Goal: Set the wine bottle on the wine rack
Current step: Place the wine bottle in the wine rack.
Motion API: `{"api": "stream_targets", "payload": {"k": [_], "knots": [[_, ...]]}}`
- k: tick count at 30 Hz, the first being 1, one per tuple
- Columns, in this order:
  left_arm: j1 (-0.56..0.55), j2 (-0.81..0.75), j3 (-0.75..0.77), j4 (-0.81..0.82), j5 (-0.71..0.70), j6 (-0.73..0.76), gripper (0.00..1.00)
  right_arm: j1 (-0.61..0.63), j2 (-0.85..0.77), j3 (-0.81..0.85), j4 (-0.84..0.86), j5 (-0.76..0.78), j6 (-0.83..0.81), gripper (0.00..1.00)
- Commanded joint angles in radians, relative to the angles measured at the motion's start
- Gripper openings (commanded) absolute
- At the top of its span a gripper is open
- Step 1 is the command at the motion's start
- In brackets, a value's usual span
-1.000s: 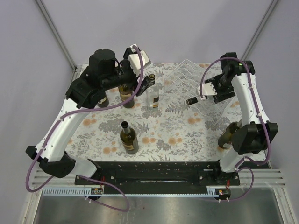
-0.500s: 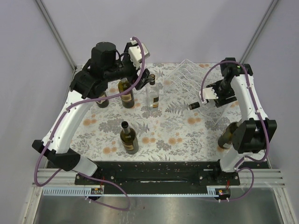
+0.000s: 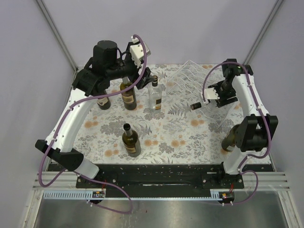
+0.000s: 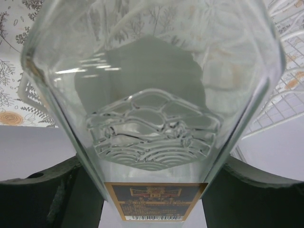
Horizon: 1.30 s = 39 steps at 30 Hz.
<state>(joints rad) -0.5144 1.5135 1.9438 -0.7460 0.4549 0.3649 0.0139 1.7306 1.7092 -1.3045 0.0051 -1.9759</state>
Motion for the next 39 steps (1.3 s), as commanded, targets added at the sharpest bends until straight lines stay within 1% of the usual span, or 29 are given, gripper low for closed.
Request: {"api": "stream_targets", "payload": {"k": [1,11,21,26,30,34,36,39], "knots": [[0.013,0.002,0.037,0.060,0.047,-0.017,0.90,-0.005,0.026,0.090,0.039,-0.027,-0.633,0.00],[0.027,0.013,0.035,0.071,0.057,-0.018,0.90,0.006,0.066,0.132,0.063,-0.036,-0.679,0.00],[0.031,0.010,0.024,0.080,0.067,-0.020,0.89,0.020,0.093,0.165,0.073,-0.088,-0.658,0.00],[0.034,0.001,0.010,0.080,0.067,-0.018,0.89,0.029,0.148,0.288,-0.015,-0.238,-0.471,0.00],[0.037,-0.004,0.003,0.085,0.076,-0.023,0.89,0.037,0.230,0.493,-0.143,-0.388,-0.234,0.00],[0.037,-0.010,-0.011,0.088,0.085,-0.026,0.89,0.040,0.319,0.703,-0.294,-0.470,-0.077,0.00],[0.037,-0.016,-0.019,0.088,0.082,-0.026,0.89,0.046,0.325,0.748,-0.326,-0.490,-0.029,0.00],[0.037,-0.022,-0.031,0.091,0.084,-0.027,0.89,0.052,0.288,0.695,-0.325,-0.493,-0.018,0.00]]}}
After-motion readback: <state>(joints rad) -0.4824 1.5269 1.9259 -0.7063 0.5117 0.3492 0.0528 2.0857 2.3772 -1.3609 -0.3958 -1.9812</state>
